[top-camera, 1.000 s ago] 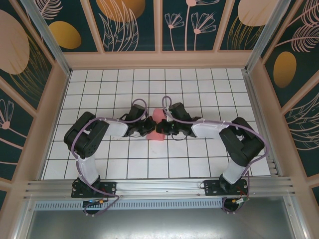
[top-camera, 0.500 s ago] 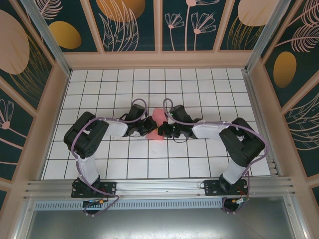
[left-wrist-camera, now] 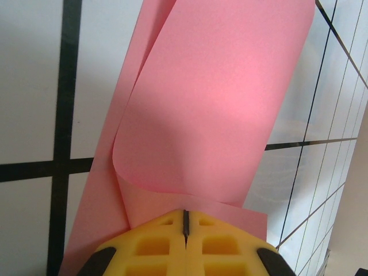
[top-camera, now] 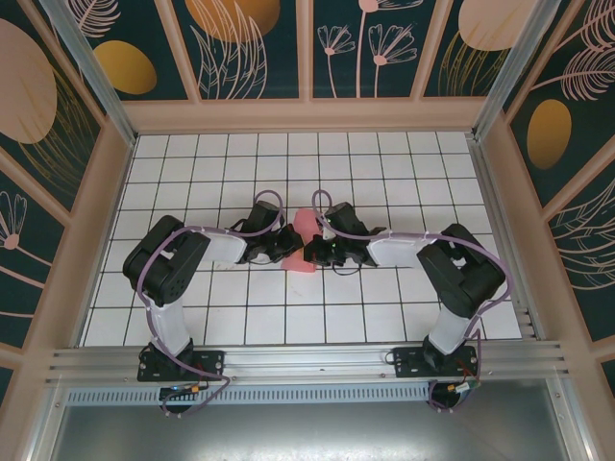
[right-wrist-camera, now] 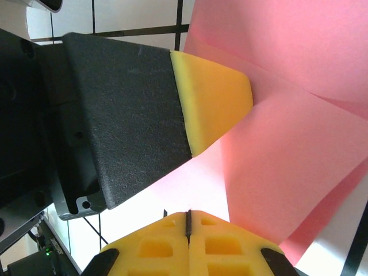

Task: Fold a paper plane with a square sheet of paper (pick it up from the middle)
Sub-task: Fold the triangle a second time at the center of the table.

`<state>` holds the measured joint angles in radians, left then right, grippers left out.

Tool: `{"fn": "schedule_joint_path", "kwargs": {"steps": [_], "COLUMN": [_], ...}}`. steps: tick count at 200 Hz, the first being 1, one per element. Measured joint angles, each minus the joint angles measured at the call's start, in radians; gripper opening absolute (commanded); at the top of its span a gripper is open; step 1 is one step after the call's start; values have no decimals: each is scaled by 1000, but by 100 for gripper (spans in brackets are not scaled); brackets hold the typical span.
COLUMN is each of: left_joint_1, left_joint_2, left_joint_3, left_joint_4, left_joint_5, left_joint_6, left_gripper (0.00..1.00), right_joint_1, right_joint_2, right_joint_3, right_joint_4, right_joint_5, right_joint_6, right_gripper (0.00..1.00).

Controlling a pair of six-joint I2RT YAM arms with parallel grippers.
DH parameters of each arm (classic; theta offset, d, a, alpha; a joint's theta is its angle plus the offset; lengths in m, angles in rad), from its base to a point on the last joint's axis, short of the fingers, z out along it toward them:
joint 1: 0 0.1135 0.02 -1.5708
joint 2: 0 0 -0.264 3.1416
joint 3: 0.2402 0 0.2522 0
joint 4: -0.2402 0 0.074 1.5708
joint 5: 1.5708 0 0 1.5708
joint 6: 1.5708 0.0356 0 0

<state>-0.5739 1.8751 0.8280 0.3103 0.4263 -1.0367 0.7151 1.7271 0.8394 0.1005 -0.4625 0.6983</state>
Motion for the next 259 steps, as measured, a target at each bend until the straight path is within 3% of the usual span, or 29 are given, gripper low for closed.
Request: {"fn": "schedule_joint_path", "kwargs": {"steps": [132, 206, 259], "left_joint_1": [0, 0, 0], "left_joint_2": [0, 0, 0], "left_joint_3": [0, 0, 0], "left_joint_4": [0, 0, 0], "left_joint_5": [0, 0, 0], "left_joint_6": [4, 4, 4], "left_gripper": [5, 5, 5], "right_joint_1": [-3, -2, 6], "right_joint_2": [23, -21, 28], "right_joint_3": [-41, 23, 28], "right_joint_4": [-1, -60, -107], "right_joint_5": [1, 0, 31], "right_joint_6": [-1, -19, -23], "right_gripper": [6, 5, 5]}}
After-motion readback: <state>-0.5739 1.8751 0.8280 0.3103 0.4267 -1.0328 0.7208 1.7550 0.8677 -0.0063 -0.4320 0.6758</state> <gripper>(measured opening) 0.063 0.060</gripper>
